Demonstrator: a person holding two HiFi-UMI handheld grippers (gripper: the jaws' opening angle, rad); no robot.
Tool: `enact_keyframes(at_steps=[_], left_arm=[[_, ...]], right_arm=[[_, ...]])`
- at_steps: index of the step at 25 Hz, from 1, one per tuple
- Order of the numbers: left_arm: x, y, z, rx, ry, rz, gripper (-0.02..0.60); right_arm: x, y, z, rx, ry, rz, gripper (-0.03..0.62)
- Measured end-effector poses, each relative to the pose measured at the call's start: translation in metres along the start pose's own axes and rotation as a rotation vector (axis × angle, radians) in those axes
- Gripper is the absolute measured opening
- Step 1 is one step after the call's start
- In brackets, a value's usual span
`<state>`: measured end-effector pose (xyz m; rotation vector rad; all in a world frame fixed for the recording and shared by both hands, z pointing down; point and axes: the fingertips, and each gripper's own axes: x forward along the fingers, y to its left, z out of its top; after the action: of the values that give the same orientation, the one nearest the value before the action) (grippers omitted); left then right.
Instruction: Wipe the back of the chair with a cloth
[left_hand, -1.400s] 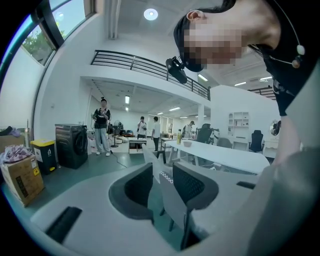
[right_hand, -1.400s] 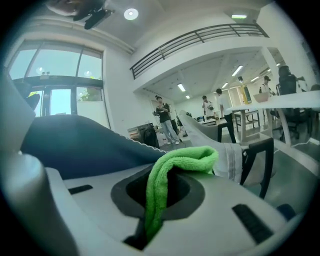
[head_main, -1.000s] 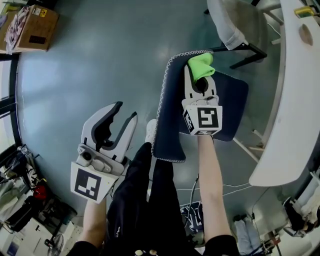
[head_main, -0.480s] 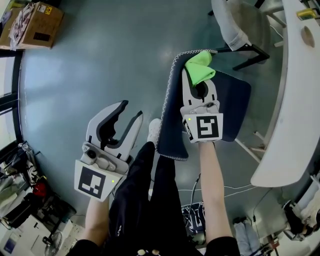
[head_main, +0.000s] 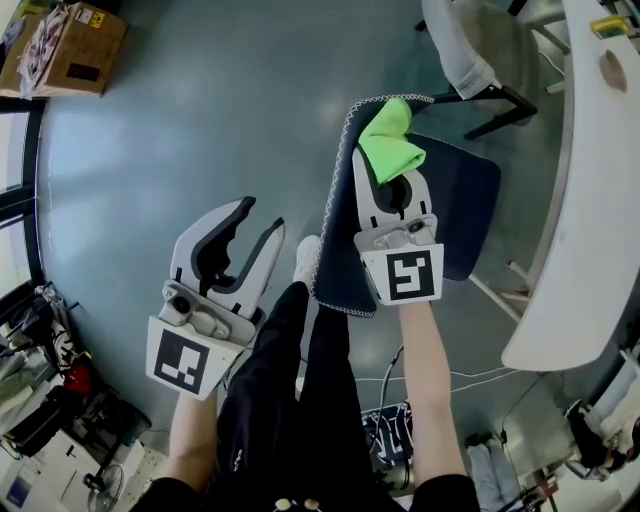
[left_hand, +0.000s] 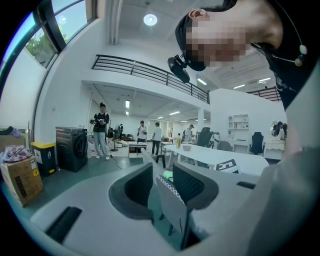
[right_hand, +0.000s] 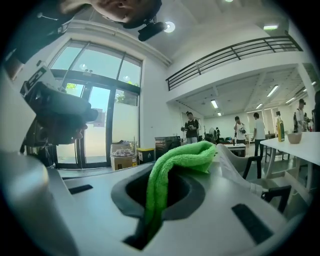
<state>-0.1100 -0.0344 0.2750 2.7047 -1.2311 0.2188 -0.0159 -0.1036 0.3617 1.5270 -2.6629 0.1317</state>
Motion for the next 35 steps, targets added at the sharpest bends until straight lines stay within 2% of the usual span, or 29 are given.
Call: enact_keyframes(at_steps=[8, 18, 28, 35], left_arm=[[-0.002, -0.006, 0.004, 0.000, -0.012, -0.009, 0.126], [-0.003, -0.013, 0.006, 0.003, -0.025, -0.019, 0.126], [0.005, -0.018, 0.011, -0.012, -0.066, -0.026, 0.126], [0.006, -0.024, 0.008, -0.011, -0.065, -0.039, 0.126]], right_arm=[[-0.031, 0.031, 0.006, 0.045, -0.016, 0.064, 0.018], [-0.074, 0.072, -0.001, 0.033, 0.028, 0.161, 0.018], [-0.128, 0.140, -0.004, 0.000, 0.073, 0.346, 0.018], [-0.159, 0.156, -0.023, 0.071, 0.141, 0.411, 0.018]])
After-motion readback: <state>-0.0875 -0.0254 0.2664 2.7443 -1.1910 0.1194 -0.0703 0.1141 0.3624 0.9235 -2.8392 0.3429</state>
